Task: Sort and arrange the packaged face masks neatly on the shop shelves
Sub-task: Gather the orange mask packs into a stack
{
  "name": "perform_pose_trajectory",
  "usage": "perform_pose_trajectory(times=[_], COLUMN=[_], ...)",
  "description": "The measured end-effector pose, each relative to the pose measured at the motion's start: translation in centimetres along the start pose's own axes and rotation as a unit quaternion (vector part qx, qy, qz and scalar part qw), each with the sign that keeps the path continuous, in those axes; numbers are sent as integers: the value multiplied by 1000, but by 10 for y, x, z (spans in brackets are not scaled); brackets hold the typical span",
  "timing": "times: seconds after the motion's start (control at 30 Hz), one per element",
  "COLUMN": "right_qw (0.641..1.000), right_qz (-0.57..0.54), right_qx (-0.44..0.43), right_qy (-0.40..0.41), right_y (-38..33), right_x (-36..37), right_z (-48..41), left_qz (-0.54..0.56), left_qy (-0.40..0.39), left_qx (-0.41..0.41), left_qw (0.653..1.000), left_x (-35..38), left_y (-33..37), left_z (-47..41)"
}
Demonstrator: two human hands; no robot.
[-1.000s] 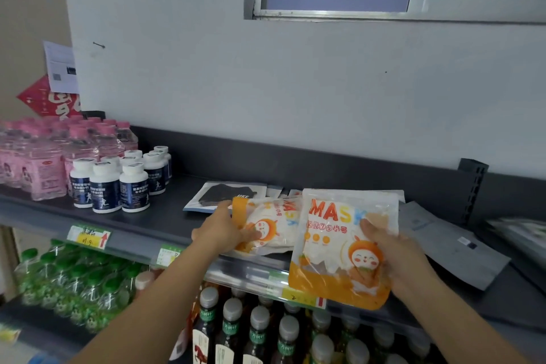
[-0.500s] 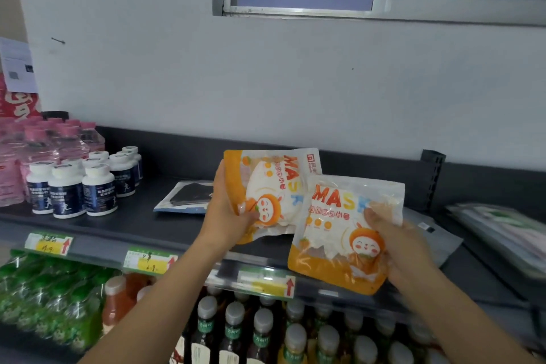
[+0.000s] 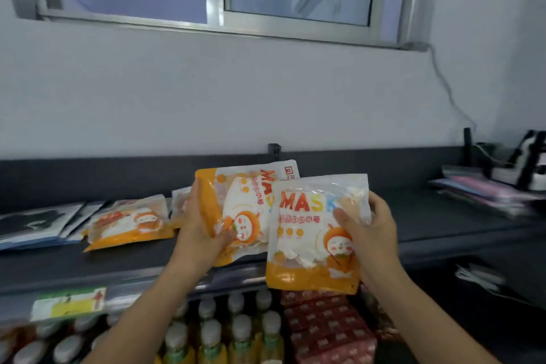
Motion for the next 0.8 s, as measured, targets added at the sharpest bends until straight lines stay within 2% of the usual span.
perform_pose_trajectory(times=[0.23,0.4,0.67,0.8], right_qw=[997,992,972,950], right_qz=[15,25,69,104], right_qx=[-35,-51,-77,-82], right_qy=[72,115,210,281], right_y=[-35,-62,-100,-109], right_x=[-165,-265,-389,-441], right_z=[-21,-23,-13,-8], left_qz=[38,89,148,186], left_qy=[-59,-97,-184,-235], left_qx=[65,48,75,73], left_qw=[995,990,969,951], left_x=[149,242,363,423], left_y=[76,109,179,204], left_z=[29,52,79,86])
Point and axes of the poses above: each hand's wrist, its own z-axis away from the middle knuckle, its own x-axis out of the palm, y = z × x, the point moved 7 cm from there along -z, towards the middle knuckle, and after that the axes turned 6 degrees about -z, right-handed, at the moved point
